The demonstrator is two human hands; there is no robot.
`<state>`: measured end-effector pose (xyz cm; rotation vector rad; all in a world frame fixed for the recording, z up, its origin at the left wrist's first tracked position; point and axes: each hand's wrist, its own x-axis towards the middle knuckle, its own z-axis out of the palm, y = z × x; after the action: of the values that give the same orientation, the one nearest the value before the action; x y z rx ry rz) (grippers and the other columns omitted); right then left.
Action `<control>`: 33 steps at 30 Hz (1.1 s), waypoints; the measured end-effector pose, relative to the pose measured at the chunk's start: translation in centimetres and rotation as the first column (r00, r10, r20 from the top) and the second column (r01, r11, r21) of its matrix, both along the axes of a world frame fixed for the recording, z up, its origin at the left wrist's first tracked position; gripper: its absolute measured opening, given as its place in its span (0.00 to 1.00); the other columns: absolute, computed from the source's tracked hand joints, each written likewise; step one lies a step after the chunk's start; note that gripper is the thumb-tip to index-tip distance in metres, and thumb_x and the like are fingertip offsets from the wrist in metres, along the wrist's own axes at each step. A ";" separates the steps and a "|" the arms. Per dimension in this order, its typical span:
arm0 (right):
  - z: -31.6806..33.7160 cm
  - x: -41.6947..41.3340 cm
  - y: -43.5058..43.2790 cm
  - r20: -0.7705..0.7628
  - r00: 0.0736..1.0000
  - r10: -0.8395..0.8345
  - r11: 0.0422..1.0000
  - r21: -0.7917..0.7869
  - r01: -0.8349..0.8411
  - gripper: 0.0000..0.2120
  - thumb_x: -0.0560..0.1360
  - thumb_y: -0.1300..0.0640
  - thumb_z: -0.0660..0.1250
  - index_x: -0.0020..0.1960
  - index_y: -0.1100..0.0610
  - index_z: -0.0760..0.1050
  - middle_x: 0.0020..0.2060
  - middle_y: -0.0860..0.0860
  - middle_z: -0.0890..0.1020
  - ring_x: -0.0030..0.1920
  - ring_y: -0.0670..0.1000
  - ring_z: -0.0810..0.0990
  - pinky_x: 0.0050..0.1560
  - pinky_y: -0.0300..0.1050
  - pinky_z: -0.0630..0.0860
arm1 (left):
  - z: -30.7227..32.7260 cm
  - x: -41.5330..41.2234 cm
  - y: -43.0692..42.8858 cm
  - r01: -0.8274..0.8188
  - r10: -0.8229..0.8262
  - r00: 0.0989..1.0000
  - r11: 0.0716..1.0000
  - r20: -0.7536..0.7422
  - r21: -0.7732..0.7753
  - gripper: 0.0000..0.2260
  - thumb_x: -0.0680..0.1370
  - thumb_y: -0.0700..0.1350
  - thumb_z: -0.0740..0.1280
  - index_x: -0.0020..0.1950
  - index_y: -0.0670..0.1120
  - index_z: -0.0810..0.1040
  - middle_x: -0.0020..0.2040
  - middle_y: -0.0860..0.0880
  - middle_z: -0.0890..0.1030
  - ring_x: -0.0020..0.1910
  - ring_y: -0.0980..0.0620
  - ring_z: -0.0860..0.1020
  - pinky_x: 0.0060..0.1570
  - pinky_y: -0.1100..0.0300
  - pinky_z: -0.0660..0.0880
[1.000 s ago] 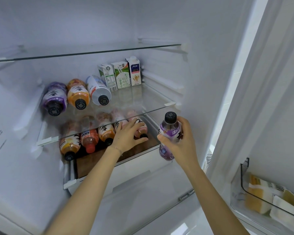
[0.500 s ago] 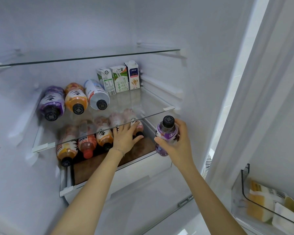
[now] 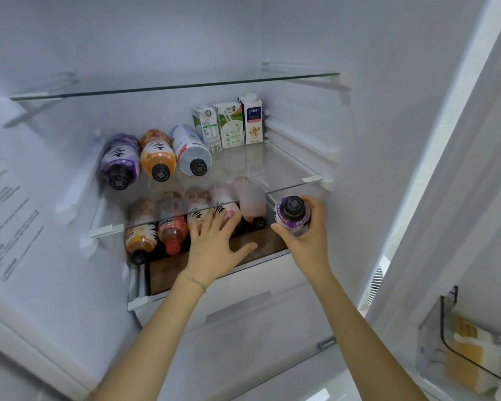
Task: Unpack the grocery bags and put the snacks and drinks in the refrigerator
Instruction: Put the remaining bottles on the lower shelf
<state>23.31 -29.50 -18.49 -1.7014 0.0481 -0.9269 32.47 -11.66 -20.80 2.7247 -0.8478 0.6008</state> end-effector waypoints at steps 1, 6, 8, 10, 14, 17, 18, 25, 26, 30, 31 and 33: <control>-0.3 0.3 -0.1 0.005 1.000 0.004 1.000 -0.011 -0.004 0.33 0.64 0.65 0.79 0.59 0.44 0.67 0.55 0.37 0.74 0.59 0.44 0.76 0.61 0.54 0.76 | -0.1 -0.2 0.1 -0.006 0.006 1.000 1.000 -0.012 0.008 0.38 0.70 0.74 0.48 0.75 0.56 0.64 0.74 0.47 0.68 0.76 0.40 0.59 0.73 0.35 0.48; -2.5 1.7 -0.8 -0.009 1.000 -0.022 1.000 -0.021 0.022 0.34 0.65 0.67 0.77 0.62 0.44 0.68 0.63 0.40 0.72 0.66 0.46 0.72 0.66 0.56 0.73 | -0.4 -0.9 0.3 -0.020 0.020 1.000 1.000 -0.021 0.004 0.38 0.70 0.74 0.49 0.75 0.57 0.64 0.73 0.48 0.69 0.75 0.41 0.60 0.72 0.37 0.51; -3.2 2.1 -1.2 -0.020 0.998 -0.064 0.997 -0.048 0.063 0.33 0.65 0.68 0.77 0.63 0.48 0.69 0.64 0.36 0.70 0.68 0.47 0.71 0.67 0.55 0.71 | -0.4 -1.1 0.4 -0.021 0.021 0.999 1.000 -0.034 -0.003 0.38 0.70 0.74 0.48 0.76 0.57 0.62 0.74 0.49 0.67 0.76 0.42 0.58 0.73 0.39 0.49; -3.7 2.4 -1.7 -0.030 0.993 -0.117 0.988 -0.101 0.114 0.33 0.65 0.69 0.76 0.64 0.49 0.70 0.66 0.43 0.72 0.68 0.50 0.71 0.68 0.55 0.71 | -0.3 -1.3 0.5 -0.026 0.026 0.999 1.000 -0.048 0.000 0.38 0.70 0.74 0.47 0.76 0.58 0.60 0.75 0.50 0.66 0.77 0.44 0.56 0.74 0.41 0.47; -4.1 2.8 -1.6 -0.077 0.970 -0.230 0.930 -0.311 0.196 0.32 0.66 0.69 0.75 0.67 0.55 0.72 0.67 0.53 0.72 0.68 0.54 0.70 0.68 0.52 0.70 | -0.1 -1.8 0.6 -0.025 0.025 0.998 1.000 -0.064 0.000 0.39 0.69 0.74 0.45 0.77 0.58 0.59 0.75 0.51 0.64 0.77 0.45 0.55 0.74 0.42 0.46; -4.4 2.8 -1.0 -0.123 0.954 -0.272 0.890 -0.410 0.201 0.31 0.68 0.68 0.74 0.69 0.54 0.71 0.67 0.52 0.71 0.67 0.53 0.68 0.64 0.42 0.70 | 0.2 -2.2 0.4 -0.019 0.018 0.998 1.000 -0.062 -0.018 0.39 0.69 0.74 0.45 0.76 0.58 0.60 0.75 0.51 0.65 0.77 0.45 0.56 0.73 0.42 0.47; -4.4 2.7 -0.9 -0.132 0.952 -0.275 0.887 -0.417 0.198 0.31 0.69 0.67 0.73 0.69 0.53 0.71 0.67 0.51 0.70 0.68 0.53 0.68 0.62 0.39 0.68 | 0.3 -2.2 0.5 -0.020 0.019 0.998 1.000 -0.068 -0.018 0.39 0.69 0.74 0.45 0.76 0.58 0.60 0.75 0.51 0.65 0.77 0.45 0.55 0.74 0.42 0.47; -5.5 2.3 -2.2 -0.220 0.936 -0.275 0.897 -0.409 0.167 0.32 0.69 0.68 0.73 0.70 0.55 0.68 0.69 0.53 0.70 0.68 0.54 0.71 0.63 0.44 0.72 | 0.3 -2.4 0.8 -0.027 0.027 0.994 1.000 -0.105 0.001 0.39 0.69 0.74 0.44 0.77 0.60 0.56 0.76 0.53 0.63 0.77 0.46 0.53 0.74 0.42 0.45; -5.9 2.1 -2.4 -0.258 0.929 -0.266 0.911 -0.382 0.155 0.32 0.70 0.68 0.72 0.70 0.55 0.68 0.70 0.53 0.70 0.68 0.54 0.71 0.64 0.47 0.73 | 0.3 -2.5 0.7 -0.026 0.026 0.994 1.000 -0.108 0.001 0.39 0.68 0.75 0.44 0.77 0.60 0.57 0.76 0.54 0.63 0.77 0.46 0.53 0.74 0.41 0.45; -6.6 1.7 -2.6 -0.318 0.920 -0.230 0.934 -0.339 0.116 0.32 0.71 0.66 0.72 0.72 0.56 0.66 0.72 0.53 0.68 0.70 0.54 0.68 0.67 0.51 0.71 | 0.3 -2.6 0.2 -0.016 0.018 0.994 1.000 -0.112 0.015 0.40 0.68 0.75 0.43 0.77 0.60 0.57 0.76 0.54 0.62 0.77 0.46 0.54 0.73 0.43 0.45; -6.4 1.7 -2.7 -0.324 0.917 -0.233 0.930 -0.349 0.113 0.31 0.71 0.65 0.73 0.71 0.56 0.67 0.71 0.53 0.69 0.70 0.54 0.69 0.67 0.52 0.71 | 0.3 -2.6 0.0 -0.013 0.015 0.994 1.000 -0.112 0.013 0.40 0.68 0.75 0.43 0.77 0.60 0.57 0.76 0.54 0.62 0.77 0.46 0.54 0.73 0.43 0.45; -5.9 1.8 -3.1 -0.341 0.901 -0.268 0.901 -0.420 0.109 0.31 0.70 0.62 0.74 0.71 0.56 0.68 0.69 0.54 0.71 0.68 0.55 0.70 0.66 0.52 0.71 | 0.2 -2.5 -0.1 -0.011 0.013 0.992 1.000 -0.128 0.011 0.40 0.68 0.75 0.43 0.77 0.60 0.56 0.76 0.54 0.61 0.77 0.47 0.53 0.73 0.43 0.44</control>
<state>25.13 -32.64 -24.37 -2.2763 0.3237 -0.7560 29.92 -11.81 -20.56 2.7453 -0.8062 0.4194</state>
